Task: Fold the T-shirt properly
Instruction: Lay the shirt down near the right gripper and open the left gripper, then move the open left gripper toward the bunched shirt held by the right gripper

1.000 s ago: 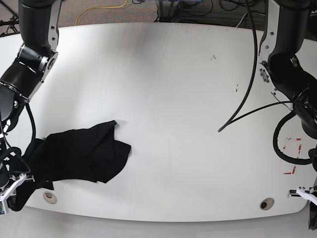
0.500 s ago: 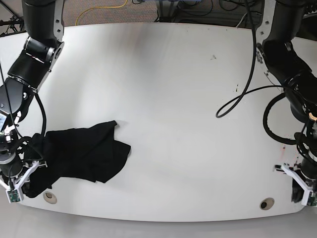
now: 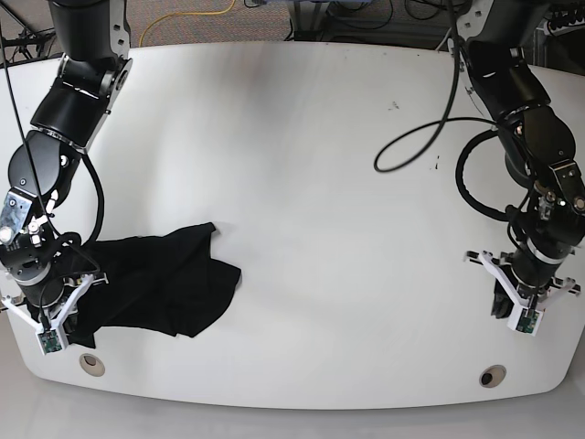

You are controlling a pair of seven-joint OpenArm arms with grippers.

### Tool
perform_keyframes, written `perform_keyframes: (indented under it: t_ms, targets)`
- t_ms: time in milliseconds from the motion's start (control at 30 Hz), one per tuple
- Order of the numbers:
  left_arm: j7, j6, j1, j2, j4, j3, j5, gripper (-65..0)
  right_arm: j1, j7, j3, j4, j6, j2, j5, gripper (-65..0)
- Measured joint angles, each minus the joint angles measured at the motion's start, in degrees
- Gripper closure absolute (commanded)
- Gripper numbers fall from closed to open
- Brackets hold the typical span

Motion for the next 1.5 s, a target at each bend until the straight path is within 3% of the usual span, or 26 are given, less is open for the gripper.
perform_keyframes:
  t_ms: [67,200,267,567,733,867,1100,1500]
  targets:
    - [-0.55,0.09,1.84,0.61,0.09,0.74,-0.11,-32.3,0.61,-0.33,-0.31,0.00,-0.02,0.15,-0.02,0.0]
    - [-0.04,0.42,5.38,2.40,-0.22,1.95,-1.53,-41.4,1.68,-0.02,-0.50,0.15,-0.09,0.50,-0.20,0.0]
    - [0.20,0.31,6.62,3.17,-0.55,2.19,-1.73,-42.0,1.68,0.44,-0.50,0.35,-0.11,0.63,0.02,0.0]
    - [-0.70,-0.09,10.21,5.18,-0.13,0.96,-2.45,-31.1,2.34,-0.61,-1.44,0.04,-0.24,0.74,-0.17,0.0]
    - [-0.07,-2.21,11.80,8.37,-0.39,0.79,-1.57,-28.7,2.93,-0.20,-1.84,0.04,-0.33,0.57,0.04,0.0]
    - [-0.11,-5.44,11.63,12.33,-1.75,2.62,-0.09,-30.6,2.51,-0.46,-2.89,0.04,-0.52,0.39,-0.11,0.0]
    - [-0.15,-6.47,11.30,19.50,-5.70,8.70,1.77,-37.6,1.40,-0.79,-3.78,0.09,-0.63,-1.49,0.20,0.0]
    - [-5.51,-6.36,10.56,18.60,-10.05,12.55,11.30,-48.3,0.24,-0.66,-3.72,0.33,-0.85,-2.58,-0.02,-0.1]
